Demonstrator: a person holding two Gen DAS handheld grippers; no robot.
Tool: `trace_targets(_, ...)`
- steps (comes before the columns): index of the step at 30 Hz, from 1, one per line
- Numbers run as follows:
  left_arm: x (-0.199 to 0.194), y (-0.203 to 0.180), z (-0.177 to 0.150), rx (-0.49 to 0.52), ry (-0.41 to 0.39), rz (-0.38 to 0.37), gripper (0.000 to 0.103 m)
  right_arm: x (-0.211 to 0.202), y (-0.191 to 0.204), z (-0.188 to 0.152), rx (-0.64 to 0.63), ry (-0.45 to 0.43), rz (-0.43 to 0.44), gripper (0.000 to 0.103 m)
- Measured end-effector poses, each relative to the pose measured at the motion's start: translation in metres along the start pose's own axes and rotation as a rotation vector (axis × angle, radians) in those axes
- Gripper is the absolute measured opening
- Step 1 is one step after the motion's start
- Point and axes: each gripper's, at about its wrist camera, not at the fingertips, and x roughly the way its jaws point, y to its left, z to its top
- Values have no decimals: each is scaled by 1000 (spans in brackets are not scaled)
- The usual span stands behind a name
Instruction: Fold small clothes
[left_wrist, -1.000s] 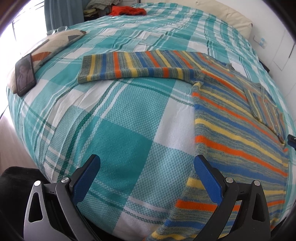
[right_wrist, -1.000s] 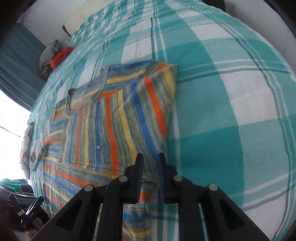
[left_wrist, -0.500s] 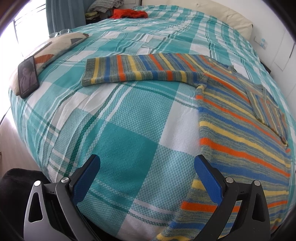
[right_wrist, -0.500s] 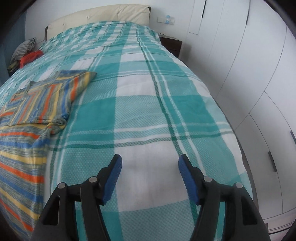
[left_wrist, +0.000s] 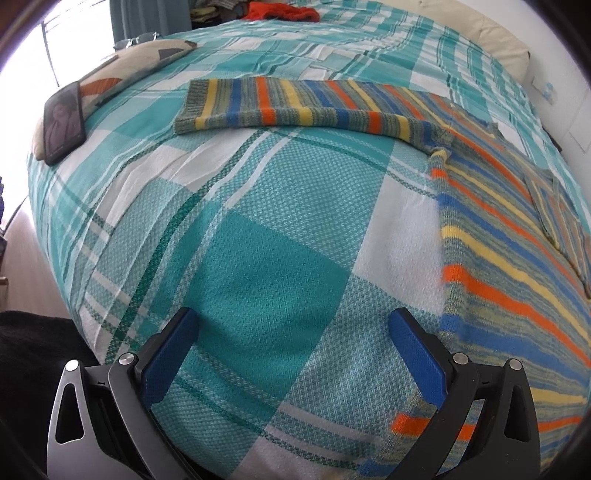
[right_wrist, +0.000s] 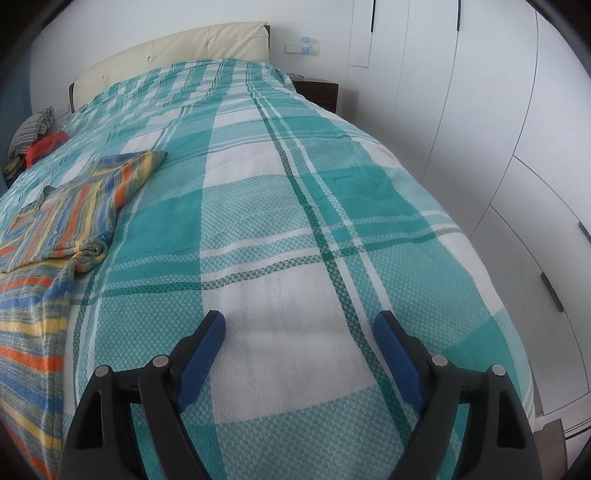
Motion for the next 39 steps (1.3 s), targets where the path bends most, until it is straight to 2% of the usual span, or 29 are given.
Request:
trace_targets(5, 1, 1, -1, -2, 6, -14, 103, 5, 4, -3, -11, -7, -12, 90)
trace_targets(13, 0, 2, -2, 21, -4, -28, 103, 7, 8, -5, -25, -6, -48, 93)
trace_targets(39, 1, -1, -5, 61, -7, -15, 103, 10, 9, -4, -38, -1, -76, 96)
